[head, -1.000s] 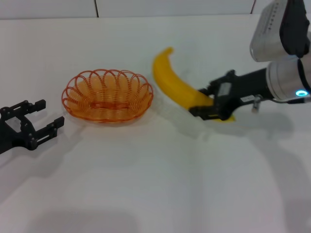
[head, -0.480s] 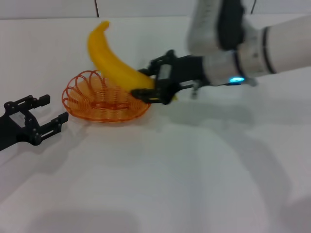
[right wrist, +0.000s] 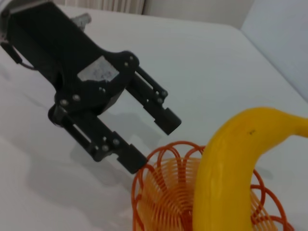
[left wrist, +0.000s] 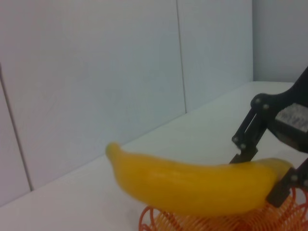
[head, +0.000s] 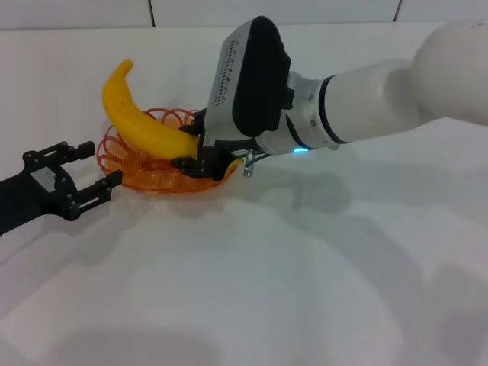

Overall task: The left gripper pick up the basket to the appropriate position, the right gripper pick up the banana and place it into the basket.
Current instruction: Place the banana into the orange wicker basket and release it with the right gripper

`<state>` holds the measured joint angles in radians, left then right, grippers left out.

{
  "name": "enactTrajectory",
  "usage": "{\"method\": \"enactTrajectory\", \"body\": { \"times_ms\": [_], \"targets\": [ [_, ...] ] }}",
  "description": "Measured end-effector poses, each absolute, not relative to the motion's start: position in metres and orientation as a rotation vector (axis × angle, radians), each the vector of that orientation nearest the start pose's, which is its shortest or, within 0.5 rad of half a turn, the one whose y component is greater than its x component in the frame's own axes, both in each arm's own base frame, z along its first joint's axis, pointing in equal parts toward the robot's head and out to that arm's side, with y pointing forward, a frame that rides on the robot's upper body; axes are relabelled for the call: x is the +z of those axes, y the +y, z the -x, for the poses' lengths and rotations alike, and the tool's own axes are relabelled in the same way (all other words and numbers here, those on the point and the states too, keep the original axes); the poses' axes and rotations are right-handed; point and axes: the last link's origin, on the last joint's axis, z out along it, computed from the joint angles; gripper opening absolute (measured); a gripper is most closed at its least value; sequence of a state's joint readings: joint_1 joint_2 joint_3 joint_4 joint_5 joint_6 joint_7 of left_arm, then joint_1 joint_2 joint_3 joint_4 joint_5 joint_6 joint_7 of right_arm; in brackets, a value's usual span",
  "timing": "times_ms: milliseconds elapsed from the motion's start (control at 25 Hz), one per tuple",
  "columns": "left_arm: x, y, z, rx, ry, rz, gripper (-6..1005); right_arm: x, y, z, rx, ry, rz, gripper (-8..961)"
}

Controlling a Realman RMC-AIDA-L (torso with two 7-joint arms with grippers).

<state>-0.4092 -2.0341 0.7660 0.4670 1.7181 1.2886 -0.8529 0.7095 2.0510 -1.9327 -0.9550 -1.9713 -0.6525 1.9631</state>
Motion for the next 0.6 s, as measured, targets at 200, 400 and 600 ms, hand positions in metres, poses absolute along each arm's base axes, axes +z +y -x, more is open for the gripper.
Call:
{"method": "enactTrajectory", "body": {
  "times_ms": [200, 400, 600],
  "targets": [
    [-0.002, 0.3203, 0.3239, -0.526, -0.337, 2.434, 661, -0.1226, 0.3761, -0.1311, -0.018, 0.044, 2.755, 603],
    [-0.002, 0.3186, 0.3255, -0.524, -0.343, 2.433, 662, -0.122, 0.3754, -0.1282, -0.004, 0.038, 2.753, 620],
    [-0.0014, 0.3162, 0.3284, -0.519, -0.352, 2.43, 662, -0.1203, 0.3715, -0.1217, 0.03, 0.021, 2.755, 637]
  ]
}}
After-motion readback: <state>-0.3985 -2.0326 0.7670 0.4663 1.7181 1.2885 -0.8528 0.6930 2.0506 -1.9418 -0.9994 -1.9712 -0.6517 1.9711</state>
